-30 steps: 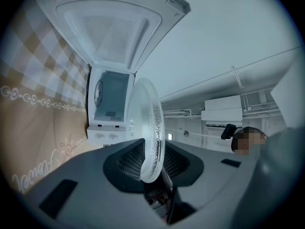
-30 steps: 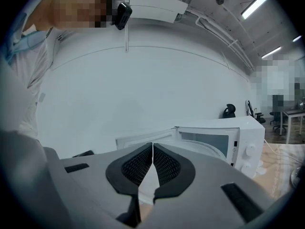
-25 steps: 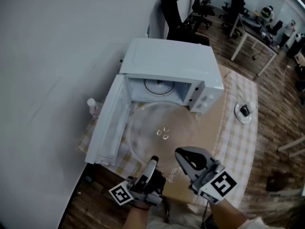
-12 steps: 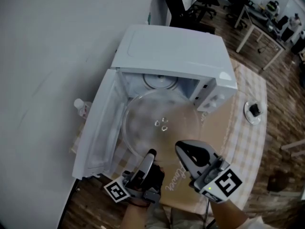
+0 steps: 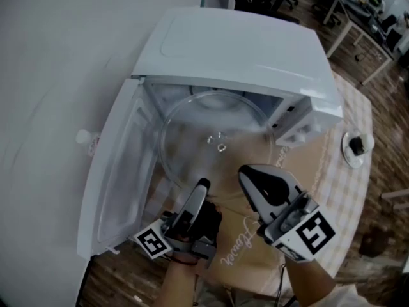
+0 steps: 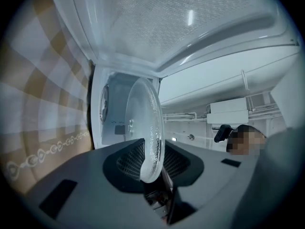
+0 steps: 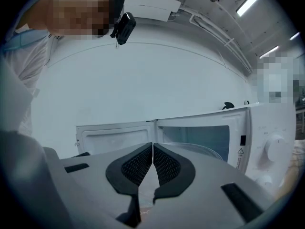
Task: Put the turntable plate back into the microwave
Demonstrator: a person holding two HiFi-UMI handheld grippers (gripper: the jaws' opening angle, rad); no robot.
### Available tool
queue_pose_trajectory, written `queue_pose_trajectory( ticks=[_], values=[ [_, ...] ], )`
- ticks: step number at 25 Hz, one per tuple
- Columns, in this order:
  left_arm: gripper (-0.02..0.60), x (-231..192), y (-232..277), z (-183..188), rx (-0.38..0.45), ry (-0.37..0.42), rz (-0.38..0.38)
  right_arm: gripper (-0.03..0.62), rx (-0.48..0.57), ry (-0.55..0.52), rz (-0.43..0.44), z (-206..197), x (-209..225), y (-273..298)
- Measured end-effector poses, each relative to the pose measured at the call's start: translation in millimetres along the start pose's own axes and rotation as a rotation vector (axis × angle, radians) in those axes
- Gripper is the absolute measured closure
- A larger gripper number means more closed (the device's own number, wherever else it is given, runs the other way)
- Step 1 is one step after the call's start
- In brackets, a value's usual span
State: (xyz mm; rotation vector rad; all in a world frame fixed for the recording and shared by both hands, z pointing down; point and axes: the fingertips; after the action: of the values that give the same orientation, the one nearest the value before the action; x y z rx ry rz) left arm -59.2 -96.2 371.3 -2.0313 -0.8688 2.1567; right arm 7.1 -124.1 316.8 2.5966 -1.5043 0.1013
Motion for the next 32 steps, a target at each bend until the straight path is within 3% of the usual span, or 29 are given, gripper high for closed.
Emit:
queue_pose_trajectory(
  ticks=[8,14,32],
  values=[
    [0.486,-32,25,21,0.010,0.033,0.004,0.562,0.015,-0.021,-0.032,-12,36,29],
    [0.486,-54,42,28,0.033,0.016,0.001,0.562,0.011,-0.029,-0.041,-17,57,43],
    [0.485,-99,93,59,0.028,0.057,0.044,0.562,-0.004,-0.006,0.030,-34,52,67]
  ],
)
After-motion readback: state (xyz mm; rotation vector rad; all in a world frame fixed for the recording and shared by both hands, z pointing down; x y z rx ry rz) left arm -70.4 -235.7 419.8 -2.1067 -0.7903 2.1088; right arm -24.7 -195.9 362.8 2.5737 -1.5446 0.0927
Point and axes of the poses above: the fingertips, and each gripper's own axes: y forward along the fingers, x to its right, z out of its top, and after that the axes turned 1 degree about y, right-handed
